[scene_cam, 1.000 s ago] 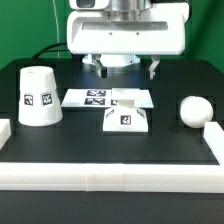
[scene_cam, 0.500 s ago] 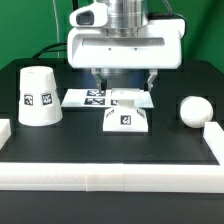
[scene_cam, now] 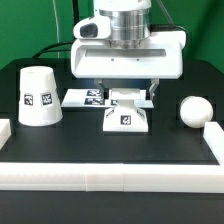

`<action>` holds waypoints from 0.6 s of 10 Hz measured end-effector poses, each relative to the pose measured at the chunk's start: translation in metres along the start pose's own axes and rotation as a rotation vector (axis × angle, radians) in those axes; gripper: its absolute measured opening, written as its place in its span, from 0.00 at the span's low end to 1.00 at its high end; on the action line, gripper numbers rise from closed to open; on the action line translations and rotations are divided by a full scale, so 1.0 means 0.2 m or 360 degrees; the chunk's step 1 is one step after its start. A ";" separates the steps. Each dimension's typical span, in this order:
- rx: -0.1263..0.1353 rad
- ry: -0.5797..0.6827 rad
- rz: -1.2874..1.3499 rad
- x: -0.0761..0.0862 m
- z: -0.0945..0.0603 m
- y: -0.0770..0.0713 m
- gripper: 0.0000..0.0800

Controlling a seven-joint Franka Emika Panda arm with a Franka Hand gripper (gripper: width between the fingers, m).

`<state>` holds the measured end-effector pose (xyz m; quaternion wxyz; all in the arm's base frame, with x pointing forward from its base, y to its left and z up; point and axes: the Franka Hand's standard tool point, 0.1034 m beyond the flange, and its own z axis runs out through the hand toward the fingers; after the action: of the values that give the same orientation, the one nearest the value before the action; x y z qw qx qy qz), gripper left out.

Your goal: Assemble lamp

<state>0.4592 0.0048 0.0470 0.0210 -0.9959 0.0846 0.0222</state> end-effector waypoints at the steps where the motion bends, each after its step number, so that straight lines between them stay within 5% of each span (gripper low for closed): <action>1: 0.0000 0.0004 -0.0003 0.00 -0.01 0.00 0.88; 2: 0.0001 0.0010 -0.0010 0.01 -0.02 -0.01 0.70; 6: 0.0002 0.0010 -0.0010 0.01 -0.02 -0.01 0.67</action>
Offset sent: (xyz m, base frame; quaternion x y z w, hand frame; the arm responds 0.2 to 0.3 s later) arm 0.0000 0.0000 0.0000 0.0000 0.0000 0.0000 1.0000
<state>0.4613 0.0056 0.0505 0.0213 -0.9963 0.0814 0.0190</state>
